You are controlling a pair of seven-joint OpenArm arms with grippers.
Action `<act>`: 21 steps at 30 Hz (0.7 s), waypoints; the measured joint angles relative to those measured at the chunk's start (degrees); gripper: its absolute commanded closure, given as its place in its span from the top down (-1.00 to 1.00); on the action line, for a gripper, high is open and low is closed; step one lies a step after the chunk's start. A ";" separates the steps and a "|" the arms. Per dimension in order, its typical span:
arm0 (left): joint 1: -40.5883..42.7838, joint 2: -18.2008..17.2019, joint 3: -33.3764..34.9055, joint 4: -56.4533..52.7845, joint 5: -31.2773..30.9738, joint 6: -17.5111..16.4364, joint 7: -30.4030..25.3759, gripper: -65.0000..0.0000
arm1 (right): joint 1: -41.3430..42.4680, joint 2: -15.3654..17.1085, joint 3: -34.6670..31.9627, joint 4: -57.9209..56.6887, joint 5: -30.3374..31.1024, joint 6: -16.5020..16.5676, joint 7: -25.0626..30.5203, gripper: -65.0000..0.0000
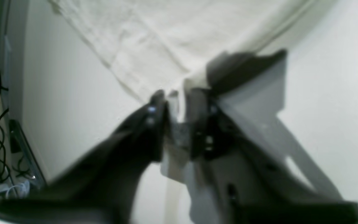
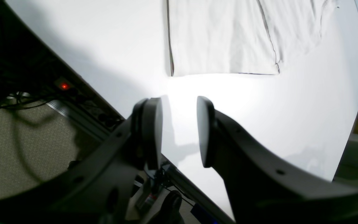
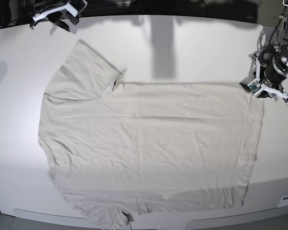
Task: Fold the T-shirt properly
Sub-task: 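Move right gripper to the grey shirt's sleeve, left gripper to hem corner, then close both grippers on the shirt's sleeve edge and hem corner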
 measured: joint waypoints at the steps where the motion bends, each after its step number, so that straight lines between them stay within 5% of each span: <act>1: 0.13 0.13 0.04 -0.07 0.00 0.00 0.15 -1.00 | 0.00 0.02 0.00 0.00 -0.02 0.00 0.00 -0.40; 4: 0.02 0.35 0.02 -0.04 -2.36 0.09 2.27 -1.00 | -0.02 0.00 -0.02 0.00 -4.76 -1.55 0.09 -0.40; 9: -0.07 0.28 -0.07 -0.04 -11.43 1.29 6.34 -1.00 | 0.04 0.02 0.00 0.00 -11.17 -11.08 0.68 -0.40; 11: 0.00 0.28 -0.07 -0.04 -13.77 2.80 7.17 -1.00 | 0.68 0.02 0.00 0.00 -12.26 -11.06 0.68 -0.40; 18: 0.17 0.61 0.04 -0.15 -15.23 5.66 8.50 -1.00 | 7.45 3.50 -0.07 -0.07 -12.15 9.92 -0.90 -0.39; 21: 0.09 0.68 0.02 -0.13 -15.23 6.05 9.35 -1.00 | 10.51 5.44 -0.13 -0.07 -7.69 11.93 -1.03 -0.33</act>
